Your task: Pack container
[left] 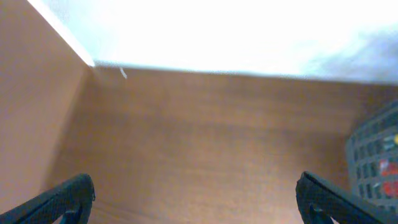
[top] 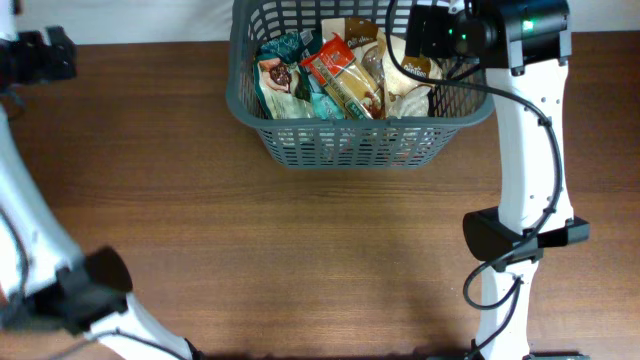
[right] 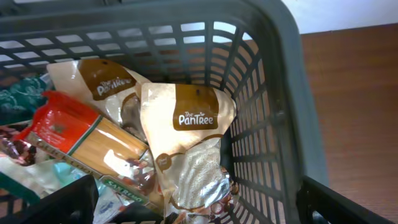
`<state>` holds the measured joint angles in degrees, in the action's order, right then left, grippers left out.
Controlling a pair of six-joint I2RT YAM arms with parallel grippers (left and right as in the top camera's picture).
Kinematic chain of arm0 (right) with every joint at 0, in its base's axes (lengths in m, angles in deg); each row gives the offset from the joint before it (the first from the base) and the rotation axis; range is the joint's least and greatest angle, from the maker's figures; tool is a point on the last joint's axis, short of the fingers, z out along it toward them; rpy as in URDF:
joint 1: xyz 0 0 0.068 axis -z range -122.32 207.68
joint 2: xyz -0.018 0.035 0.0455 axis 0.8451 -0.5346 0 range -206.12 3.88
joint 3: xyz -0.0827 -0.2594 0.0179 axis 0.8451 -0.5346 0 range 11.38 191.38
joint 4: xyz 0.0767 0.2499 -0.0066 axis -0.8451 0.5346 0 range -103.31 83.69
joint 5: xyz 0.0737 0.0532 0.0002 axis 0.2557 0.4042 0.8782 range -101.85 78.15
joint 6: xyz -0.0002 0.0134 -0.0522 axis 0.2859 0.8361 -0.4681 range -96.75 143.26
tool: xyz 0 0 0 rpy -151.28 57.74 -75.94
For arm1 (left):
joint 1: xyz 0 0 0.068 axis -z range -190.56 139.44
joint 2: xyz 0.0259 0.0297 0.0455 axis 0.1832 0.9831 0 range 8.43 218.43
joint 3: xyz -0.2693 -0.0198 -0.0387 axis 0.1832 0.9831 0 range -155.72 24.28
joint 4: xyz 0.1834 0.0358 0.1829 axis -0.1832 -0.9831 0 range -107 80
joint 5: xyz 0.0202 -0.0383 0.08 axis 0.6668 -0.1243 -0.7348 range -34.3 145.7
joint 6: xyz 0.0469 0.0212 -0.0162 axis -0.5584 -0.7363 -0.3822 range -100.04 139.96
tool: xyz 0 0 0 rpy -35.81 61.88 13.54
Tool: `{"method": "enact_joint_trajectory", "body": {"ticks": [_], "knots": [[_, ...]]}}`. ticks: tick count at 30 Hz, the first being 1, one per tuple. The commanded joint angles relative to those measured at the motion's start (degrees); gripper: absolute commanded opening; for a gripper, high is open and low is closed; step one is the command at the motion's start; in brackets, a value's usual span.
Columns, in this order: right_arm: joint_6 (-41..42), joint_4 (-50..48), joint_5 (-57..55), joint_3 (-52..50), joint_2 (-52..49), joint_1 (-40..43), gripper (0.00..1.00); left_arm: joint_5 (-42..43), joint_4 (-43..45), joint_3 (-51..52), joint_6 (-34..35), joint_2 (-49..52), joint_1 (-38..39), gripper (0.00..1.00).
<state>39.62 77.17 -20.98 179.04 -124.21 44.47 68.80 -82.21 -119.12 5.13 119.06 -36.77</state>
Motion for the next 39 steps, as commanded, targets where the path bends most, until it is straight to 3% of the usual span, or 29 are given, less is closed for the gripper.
{"method": "enact_joint_trajectory", "body": {"ticks": [1, 14, 20, 25, 29, 39], "knots": [[-0.9, 0.0, -0.7, 0.5, 6.9, 0.1, 0.99, 0.0, 0.3, -0.4, -1.8, -8.8, -0.2, 0.99], [-1.2, 6.8, -9.6, 0.1, 27.4, 0.1, 0.99, 0.9, -4.2, -0.4, -1.7, -19.1, -0.2, 0.99], [-5.6, 6.9, -11.3, -4.2, 38.1, -1.0, 0.99, 3.7, -6.4, -0.4, -1.7, -22.4, -0.2, 0.99], [-5.6, 6.8, -16.1, -20.6, 50.2, -1.1, 0.99, 3.7, -7.1, 1.4, -1.7, -28.2, 0.8, 0.99], [-5.5, 6.8, -17.5, -36.4, 60.2, -1.1, 0.99, 3.6, -6.5, 8.4, -1.8, -34.6, 3.8, 0.99], [-2.9, 6.8, -17.0, -66.4, 79.2, -1.1, 0.99, 2.1, 2.2, 46.9, -1.7, -55.7, 10.3, 0.99]]}}
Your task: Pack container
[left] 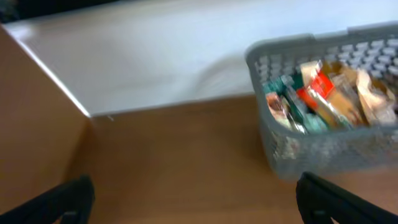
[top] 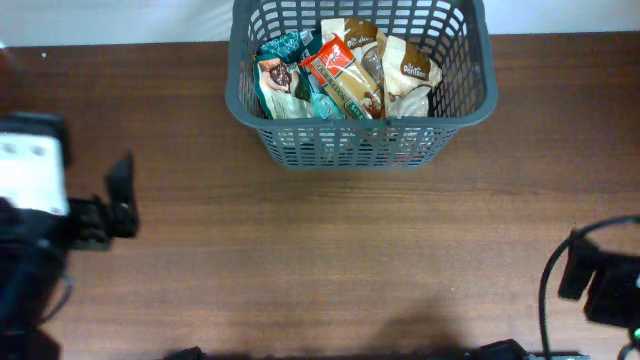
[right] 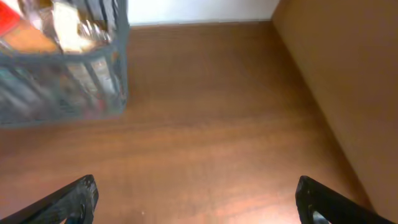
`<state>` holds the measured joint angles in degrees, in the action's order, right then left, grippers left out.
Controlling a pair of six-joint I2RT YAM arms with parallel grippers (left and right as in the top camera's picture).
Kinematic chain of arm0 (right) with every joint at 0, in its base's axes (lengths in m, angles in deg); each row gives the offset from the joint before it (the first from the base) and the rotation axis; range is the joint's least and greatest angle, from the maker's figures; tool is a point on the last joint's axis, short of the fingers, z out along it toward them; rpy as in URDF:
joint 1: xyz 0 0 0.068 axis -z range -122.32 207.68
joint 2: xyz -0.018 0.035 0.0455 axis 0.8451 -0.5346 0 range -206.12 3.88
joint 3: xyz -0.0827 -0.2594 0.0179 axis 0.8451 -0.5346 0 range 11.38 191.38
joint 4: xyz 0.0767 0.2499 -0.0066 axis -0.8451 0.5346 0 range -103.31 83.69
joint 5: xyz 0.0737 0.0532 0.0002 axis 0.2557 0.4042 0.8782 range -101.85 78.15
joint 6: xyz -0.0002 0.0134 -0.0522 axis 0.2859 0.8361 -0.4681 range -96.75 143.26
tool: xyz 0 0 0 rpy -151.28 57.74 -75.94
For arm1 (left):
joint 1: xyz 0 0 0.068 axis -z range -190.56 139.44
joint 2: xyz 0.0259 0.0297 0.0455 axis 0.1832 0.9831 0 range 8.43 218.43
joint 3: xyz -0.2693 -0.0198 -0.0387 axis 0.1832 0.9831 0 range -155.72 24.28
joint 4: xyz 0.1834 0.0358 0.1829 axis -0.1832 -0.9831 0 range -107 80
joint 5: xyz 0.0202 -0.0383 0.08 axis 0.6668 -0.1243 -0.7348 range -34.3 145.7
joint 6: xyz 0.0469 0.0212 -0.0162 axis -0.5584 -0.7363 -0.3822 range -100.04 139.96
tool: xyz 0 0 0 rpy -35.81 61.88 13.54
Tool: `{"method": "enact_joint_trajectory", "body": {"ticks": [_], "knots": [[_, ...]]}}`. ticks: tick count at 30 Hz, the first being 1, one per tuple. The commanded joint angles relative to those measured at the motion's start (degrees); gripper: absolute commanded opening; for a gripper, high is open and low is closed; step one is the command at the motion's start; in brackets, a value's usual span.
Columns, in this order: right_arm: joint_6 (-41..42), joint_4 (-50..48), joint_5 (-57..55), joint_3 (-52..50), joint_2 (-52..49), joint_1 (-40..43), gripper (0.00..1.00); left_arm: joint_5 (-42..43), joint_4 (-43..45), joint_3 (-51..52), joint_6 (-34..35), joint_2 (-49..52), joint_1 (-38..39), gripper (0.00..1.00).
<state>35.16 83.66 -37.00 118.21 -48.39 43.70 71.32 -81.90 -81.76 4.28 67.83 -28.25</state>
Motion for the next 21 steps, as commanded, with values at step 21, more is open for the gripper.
{"method": "enact_joint_trajectory", "body": {"ticks": [21], "knots": [[13.7, -35.6, 10.2, -58.6, 26.5, -0.4, 0.99, -0.3, 32.5, 62.5, 12.6, -27.6, 2.4, 0.99]]}}
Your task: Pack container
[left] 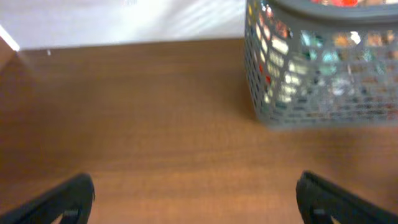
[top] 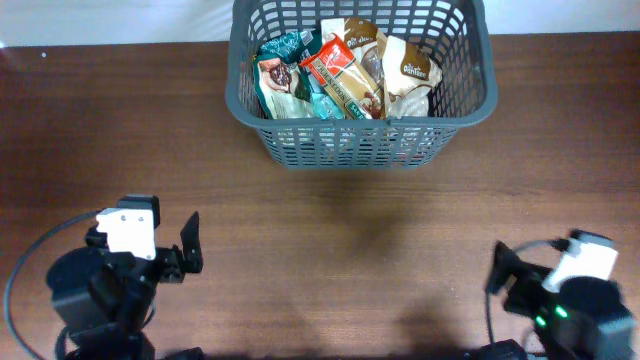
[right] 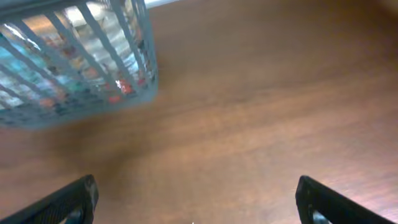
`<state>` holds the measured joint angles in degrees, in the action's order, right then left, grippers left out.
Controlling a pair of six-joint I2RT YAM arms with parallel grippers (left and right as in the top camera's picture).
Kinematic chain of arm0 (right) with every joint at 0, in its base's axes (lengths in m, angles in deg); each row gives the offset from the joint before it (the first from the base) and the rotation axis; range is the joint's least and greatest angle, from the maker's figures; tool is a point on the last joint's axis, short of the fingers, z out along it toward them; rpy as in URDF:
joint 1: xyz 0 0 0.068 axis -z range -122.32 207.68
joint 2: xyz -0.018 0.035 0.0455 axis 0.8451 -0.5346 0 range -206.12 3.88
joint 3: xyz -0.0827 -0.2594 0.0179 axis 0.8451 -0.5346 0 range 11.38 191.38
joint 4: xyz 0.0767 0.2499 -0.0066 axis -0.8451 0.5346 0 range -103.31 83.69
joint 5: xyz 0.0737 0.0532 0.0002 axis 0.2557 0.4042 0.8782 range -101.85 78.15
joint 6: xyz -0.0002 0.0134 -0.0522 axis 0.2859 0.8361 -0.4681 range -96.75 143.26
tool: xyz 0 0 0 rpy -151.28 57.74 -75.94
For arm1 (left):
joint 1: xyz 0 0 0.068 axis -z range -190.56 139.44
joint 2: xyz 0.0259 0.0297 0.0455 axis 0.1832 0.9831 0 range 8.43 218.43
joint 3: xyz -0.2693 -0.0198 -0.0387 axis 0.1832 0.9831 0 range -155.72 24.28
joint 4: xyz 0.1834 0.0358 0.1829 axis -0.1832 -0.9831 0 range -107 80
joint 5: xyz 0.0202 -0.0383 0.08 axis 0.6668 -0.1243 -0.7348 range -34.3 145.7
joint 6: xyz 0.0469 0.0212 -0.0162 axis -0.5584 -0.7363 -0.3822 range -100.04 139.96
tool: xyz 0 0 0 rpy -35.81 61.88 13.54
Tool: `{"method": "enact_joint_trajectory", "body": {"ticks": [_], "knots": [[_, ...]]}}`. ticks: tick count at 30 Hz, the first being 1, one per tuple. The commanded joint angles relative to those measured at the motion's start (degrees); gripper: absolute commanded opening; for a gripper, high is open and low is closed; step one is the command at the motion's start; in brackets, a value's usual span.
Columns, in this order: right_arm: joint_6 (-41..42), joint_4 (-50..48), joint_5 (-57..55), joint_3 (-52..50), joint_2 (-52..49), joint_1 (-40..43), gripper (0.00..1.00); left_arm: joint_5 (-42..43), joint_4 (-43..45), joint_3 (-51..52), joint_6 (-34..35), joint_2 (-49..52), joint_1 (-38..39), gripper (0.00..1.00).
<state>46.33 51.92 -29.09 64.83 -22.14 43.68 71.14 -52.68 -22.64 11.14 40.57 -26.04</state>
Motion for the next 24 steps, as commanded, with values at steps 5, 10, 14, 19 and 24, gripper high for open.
{"method": "enact_joint_trajectory", "body": {"ticks": [5, 10, 14, 19, 24], "knots": [[4.5, -14.6, 2.2, -13.9, 0.2, -0.3, 0.99, -0.2, 12.2, 10.1, 8.0, -0.1, 0.2, 0.99], [3.2, -23.8, 3.0, -22.0, 0.1, -0.3, 0.99, -0.2, 20.9, 16.0, 8.0, 2.2, 0.2, 0.99], [3.1, -30.6, 6.8, -29.2, -1.8, -0.3, 0.99, -0.2, 27.5, 19.3, 8.0, 7.0, 0.2, 0.99], [0.9, -36.3, 5.1, -30.0, -5.2, -0.3, 0.99, -0.2, 29.5, 19.3, 8.0, 14.1, 0.2, 0.99], [-10.5, -41.7, 5.0, -30.0, -7.9, -0.3, 0.99, 0.0, 34.1, 19.3, 8.0, 19.4, 0.2, 0.99]]}}
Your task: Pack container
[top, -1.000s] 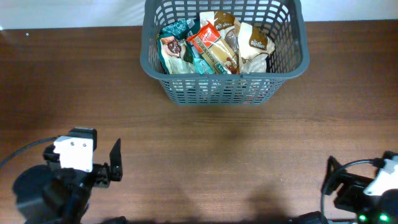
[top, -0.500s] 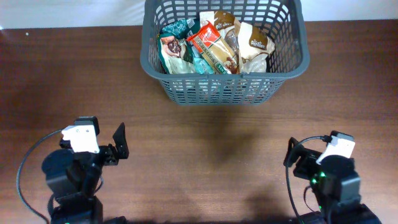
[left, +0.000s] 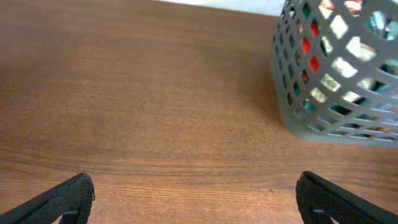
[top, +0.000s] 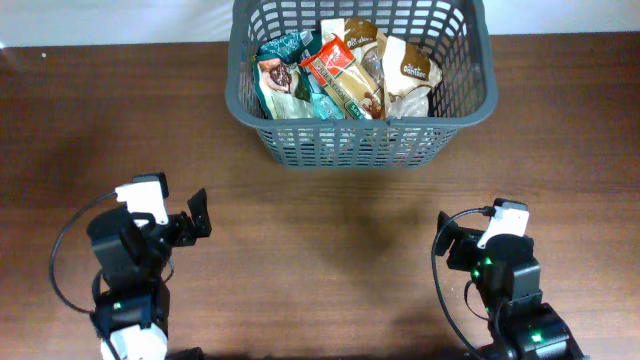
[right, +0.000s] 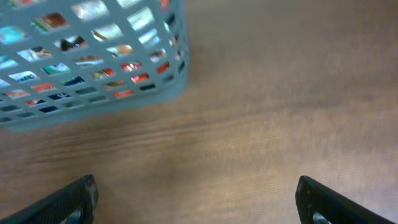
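A grey plastic basket stands at the far middle of the wooden table, filled with snack packets: brown-and-white pouches, a red-topped pack and teal packs. My left gripper sits low at the near left, open, with only bare wood between its fingers; the basket's corner shows at the right of its view. At the near right my right gripper is likewise open over bare wood, the basket's wall ahead at upper left.
The brown table runs the full width. A white surface lies beyond its far edge. Black cables loop beside both arm bases.
Both arms have shifted slightly inward and forward at the near edge, each gripper now pointing toward the basket. Both grippers stay open. The basket and its packets have not moved.
At first my right gripper was open over the basket above a brown-and-white pouch, the left arm at the far left edge. Later both arms had drawn back toward the near side. Then they sat low at the near corners, where they remain, open.
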`<state>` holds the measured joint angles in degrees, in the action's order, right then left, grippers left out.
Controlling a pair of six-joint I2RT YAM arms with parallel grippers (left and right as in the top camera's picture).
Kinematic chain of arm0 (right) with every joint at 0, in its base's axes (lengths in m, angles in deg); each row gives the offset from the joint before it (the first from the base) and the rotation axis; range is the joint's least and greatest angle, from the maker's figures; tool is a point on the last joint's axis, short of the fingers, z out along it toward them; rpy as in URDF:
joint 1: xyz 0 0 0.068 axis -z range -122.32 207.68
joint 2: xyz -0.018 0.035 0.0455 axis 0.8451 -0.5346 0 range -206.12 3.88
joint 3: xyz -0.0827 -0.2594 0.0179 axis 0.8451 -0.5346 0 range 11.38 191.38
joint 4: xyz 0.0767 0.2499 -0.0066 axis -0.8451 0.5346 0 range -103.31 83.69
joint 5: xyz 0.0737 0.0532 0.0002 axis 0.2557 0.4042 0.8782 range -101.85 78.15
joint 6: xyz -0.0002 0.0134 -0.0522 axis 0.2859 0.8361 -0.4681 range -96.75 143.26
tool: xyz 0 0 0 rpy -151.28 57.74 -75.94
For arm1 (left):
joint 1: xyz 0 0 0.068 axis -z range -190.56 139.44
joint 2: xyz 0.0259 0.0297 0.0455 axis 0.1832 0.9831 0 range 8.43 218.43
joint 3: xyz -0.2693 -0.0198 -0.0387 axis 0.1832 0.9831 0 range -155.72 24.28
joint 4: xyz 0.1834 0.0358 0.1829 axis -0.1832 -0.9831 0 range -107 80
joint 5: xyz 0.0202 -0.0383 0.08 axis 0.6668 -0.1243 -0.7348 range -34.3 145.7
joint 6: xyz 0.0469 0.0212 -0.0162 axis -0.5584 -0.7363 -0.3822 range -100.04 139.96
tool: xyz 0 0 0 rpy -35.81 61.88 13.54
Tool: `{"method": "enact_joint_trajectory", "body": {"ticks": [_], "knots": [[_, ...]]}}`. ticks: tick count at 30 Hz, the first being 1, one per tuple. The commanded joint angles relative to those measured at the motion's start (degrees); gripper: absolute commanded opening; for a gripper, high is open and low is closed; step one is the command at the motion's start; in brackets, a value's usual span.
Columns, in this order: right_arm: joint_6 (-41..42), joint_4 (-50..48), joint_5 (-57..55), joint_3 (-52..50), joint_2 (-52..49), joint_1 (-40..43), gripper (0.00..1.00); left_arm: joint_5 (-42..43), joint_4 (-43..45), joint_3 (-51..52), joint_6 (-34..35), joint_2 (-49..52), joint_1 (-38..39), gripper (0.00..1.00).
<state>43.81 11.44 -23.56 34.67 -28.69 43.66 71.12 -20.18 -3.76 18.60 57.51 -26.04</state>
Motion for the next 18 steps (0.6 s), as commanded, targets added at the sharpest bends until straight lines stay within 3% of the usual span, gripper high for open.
{"method": "enact_joint_trajectory", "body": {"ticks": [1, 9, 18], "knots": [[-9.7, -1.4, -0.5, 0.1, -1.9, -0.3, 0.99, 0.1, 2.1, 0.4, 0.5, 3.0, 0.2, 0.99], [-20.5, -10.6, -0.7, -4.7, -7.7, -0.4, 0.99, 0.3, 7.6, 0.4, 0.5, 3.7, 0.2, 0.99], [-20.5, -23.4, -10.7, -11.3, -8.9, -8.7, 0.99, 0.2, 8.0, 0.4, 0.5, 3.7, 0.2, 0.99]]}}
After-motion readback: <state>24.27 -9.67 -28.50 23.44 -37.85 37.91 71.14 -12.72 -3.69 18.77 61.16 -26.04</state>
